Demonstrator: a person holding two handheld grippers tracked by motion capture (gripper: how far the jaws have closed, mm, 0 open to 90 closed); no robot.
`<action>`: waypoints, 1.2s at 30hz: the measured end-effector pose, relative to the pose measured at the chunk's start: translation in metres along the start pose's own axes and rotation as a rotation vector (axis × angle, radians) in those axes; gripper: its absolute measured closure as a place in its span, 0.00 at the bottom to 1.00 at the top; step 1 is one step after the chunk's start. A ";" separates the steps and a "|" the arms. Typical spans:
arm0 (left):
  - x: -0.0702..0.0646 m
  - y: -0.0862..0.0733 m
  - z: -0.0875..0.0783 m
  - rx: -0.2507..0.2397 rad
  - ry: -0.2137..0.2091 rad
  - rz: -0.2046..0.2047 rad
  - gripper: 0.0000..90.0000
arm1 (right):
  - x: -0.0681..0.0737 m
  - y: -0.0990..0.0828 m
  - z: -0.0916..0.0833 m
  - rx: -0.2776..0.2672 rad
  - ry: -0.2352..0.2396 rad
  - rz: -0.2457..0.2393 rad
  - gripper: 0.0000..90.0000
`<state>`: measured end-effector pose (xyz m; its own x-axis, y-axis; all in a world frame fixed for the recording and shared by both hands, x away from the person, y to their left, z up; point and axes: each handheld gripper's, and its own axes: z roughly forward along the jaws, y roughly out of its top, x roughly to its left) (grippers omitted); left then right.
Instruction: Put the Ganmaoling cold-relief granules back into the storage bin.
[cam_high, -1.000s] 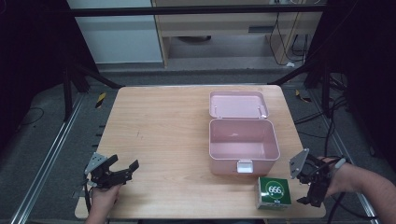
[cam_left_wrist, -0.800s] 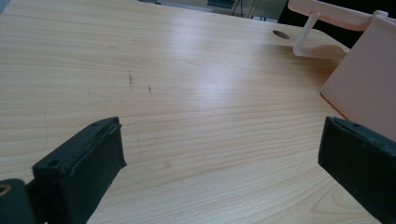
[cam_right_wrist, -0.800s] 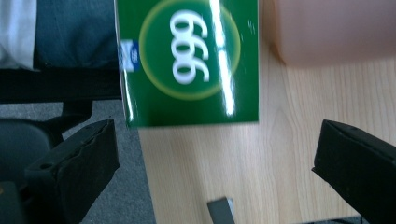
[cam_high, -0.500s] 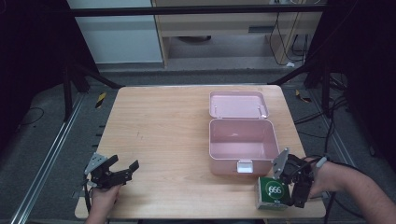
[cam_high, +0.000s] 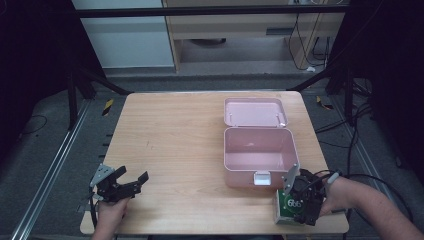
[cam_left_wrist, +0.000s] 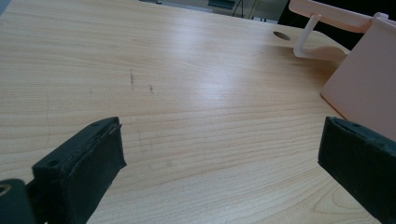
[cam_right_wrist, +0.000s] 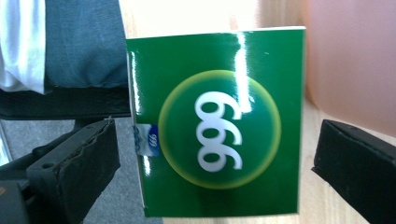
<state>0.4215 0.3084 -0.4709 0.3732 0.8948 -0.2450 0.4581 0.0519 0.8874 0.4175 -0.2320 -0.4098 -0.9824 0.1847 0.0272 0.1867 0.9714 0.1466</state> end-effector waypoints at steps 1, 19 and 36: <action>0.000 0.000 0.000 0.000 -0.001 0.001 0.00 | 0.001 0.000 0.002 -0.001 0.002 -0.001 0.00; 0.001 0.000 0.000 -0.002 -0.007 -0.002 0.00 | 0.003 0.013 0.025 0.125 -0.024 -0.045 0.17; 0.001 0.000 0.000 -0.002 -0.008 -0.005 0.00 | 0.009 0.014 0.007 0.102 -0.008 -0.050 0.20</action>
<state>0.4217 0.3090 -0.4710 0.3772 0.8909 -0.2530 0.4589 0.0575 0.8866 0.4116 -0.2153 -0.4148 -0.9905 0.1368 0.0148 0.1373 0.9895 0.0458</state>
